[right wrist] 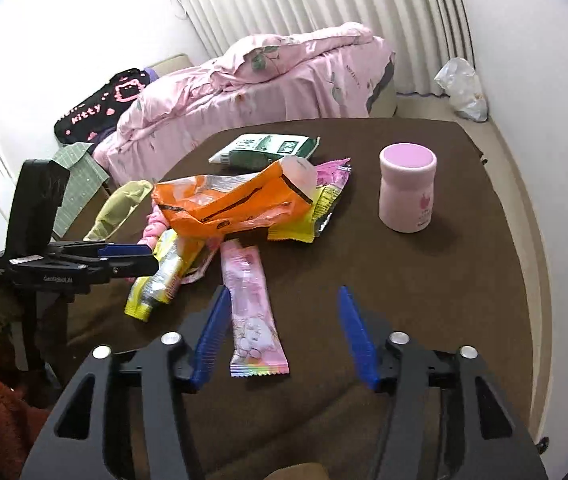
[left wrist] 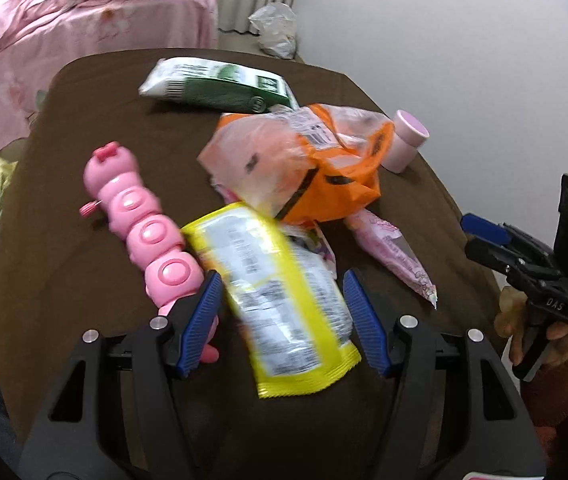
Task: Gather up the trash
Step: 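Grasp the pink candy stick with the right gripper while the left gripper grasps the yellow-white bag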
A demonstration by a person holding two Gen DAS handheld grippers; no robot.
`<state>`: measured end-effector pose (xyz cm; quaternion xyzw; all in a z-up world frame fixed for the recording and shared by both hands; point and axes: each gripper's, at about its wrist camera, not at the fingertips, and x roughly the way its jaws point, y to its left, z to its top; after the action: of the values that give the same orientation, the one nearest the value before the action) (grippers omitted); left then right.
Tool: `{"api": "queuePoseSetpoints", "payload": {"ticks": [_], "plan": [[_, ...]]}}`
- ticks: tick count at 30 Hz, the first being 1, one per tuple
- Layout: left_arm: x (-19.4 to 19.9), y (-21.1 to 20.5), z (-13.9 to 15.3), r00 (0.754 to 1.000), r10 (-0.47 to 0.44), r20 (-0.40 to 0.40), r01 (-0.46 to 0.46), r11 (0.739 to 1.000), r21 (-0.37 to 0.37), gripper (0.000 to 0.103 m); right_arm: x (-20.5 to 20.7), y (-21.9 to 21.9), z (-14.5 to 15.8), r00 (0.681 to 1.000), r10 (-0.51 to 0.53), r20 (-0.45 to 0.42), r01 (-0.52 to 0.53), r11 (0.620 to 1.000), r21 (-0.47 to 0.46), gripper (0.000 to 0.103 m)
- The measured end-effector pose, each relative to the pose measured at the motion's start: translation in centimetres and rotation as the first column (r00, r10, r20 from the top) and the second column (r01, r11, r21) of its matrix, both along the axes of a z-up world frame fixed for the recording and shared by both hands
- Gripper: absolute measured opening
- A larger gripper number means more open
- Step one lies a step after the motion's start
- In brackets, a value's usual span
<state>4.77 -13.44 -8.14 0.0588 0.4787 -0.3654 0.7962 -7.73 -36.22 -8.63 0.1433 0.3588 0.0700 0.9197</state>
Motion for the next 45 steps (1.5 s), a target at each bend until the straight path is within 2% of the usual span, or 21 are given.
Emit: {"api": "queuePoseSetpoints", "payload": {"ticks": [4, 7, 12, 16, 18, 21, 24, 28, 31, 33, 34, 36, 37, 38, 40, 45], "plan": [[0.9, 1.6, 0.1, 0.997, 0.065, 0.037, -0.067, 0.997, 0.039, 0.060, 0.8, 1.7, -0.6, 0.996, 0.069, -0.056, -0.072, 0.996, -0.058, 0.054], [1.5, 2.3, 0.3, 0.997, 0.078, -0.010, -0.078, 0.997, -0.007, 0.060, 1.0, 2.9, -0.8, 0.995, 0.086, -0.060, -0.092, 0.989, -0.115, 0.054], [1.2, 1.0, 0.0, 0.999, 0.046, -0.012, -0.046, 0.999, 0.005, 0.060, 1.5, 3.8, -0.6, 0.997, 0.040, -0.066, -0.055, 0.969, -0.240, 0.054], [1.0, 0.1, -0.5, 0.999, 0.033, -0.006, -0.032, 0.999, 0.031, 0.060, 1.6, 3.5, -0.4, 0.997, 0.010, -0.079, -0.032, 0.962, -0.273, 0.054], [1.2, 0.0, -0.7, 0.999, 0.034, -0.012, -0.034, 0.999, 0.031, 0.060, 1.5, 3.3, -0.3, 0.996, 0.004, -0.091, -0.028, 0.963, -0.269, 0.054], [1.5, 0.3, -0.8, 0.998, 0.049, -0.029, -0.048, 0.999, 0.019, 0.060, 1.2, 3.1, -0.1, 0.996, 0.036, -0.079, -0.050, 0.980, -0.190, 0.054], [2.5, 1.1, -0.8, 0.996, 0.068, -0.062, -0.070, 0.997, -0.023, 0.060, 1.3, 2.9, 0.0, 0.996, 0.051, -0.068, -0.060, 0.991, -0.123, 0.054], [3.9, 1.0, -0.8, 0.994, 0.067, -0.087, -0.072, 0.996, -0.050, 0.060, 1.5, 3.5, -0.3, 0.994, 0.071, -0.079, -0.081, 0.988, -0.132, 0.054], [4.9, 0.1, -1.3, 0.990, 0.084, -0.112, -0.089, 0.995, -0.035, 0.060, 1.5, 4.1, -0.4, 0.994, 0.075, -0.075, -0.086, 0.984, -0.155, 0.054], [5.1, -1.3, -1.4, 0.990, 0.066, -0.125, -0.069, 0.997, -0.020, 0.059, 1.4, 4.2, -0.5, 0.995, 0.071, -0.073, -0.082, 0.983, -0.165, 0.054], [5.1, -1.8, -1.4, 0.990, 0.054, -0.127, -0.057, 0.998, -0.024, 0.054, 1.4, 4.3, -0.5, 0.995, 0.070, -0.073, -0.082, 0.982, -0.168, 0.054], [5.0, -2.6, -1.4, 0.990, 0.036, -0.137, -0.042, 0.998, -0.040, 0.036, 1.3, 4.4, -0.4, 0.995, 0.073, -0.071, -0.084, 0.981, -0.177, 0.054], [4.9, -2.6, -1.3, 0.989, 0.036, -0.144, -0.044, 0.998, -0.052, 0.033, 1.2, 4.5, -0.3, 0.995, 0.076, -0.068, -0.087, 0.980, -0.180, 0.054], [4.7, -2.5, -1.1, 0.989, 0.039, -0.142, -0.049, 0.996, -0.068, 0.028, 1.1, 4.5, -0.2, 0.995, 0.079, -0.066, -0.089, 0.980, -0.180, 0.054], [3.7, -2.0, 0.0, 0.995, 0.040, -0.088, -0.048, 0.995, -0.091, 0.024, 0.9, 4.3, -0.2, 0.995, 0.083, -0.061, -0.093, 0.981, -0.172, 0.054], [0.5, 0.6, 3.5, 0.994, 0.065, 0.091, -0.049, 0.985, -0.163, 0.024, 1.1, 3.9, -0.8, 0.995, 0.069, -0.067, -0.077, 0.988, -0.133, 0.054]]}}
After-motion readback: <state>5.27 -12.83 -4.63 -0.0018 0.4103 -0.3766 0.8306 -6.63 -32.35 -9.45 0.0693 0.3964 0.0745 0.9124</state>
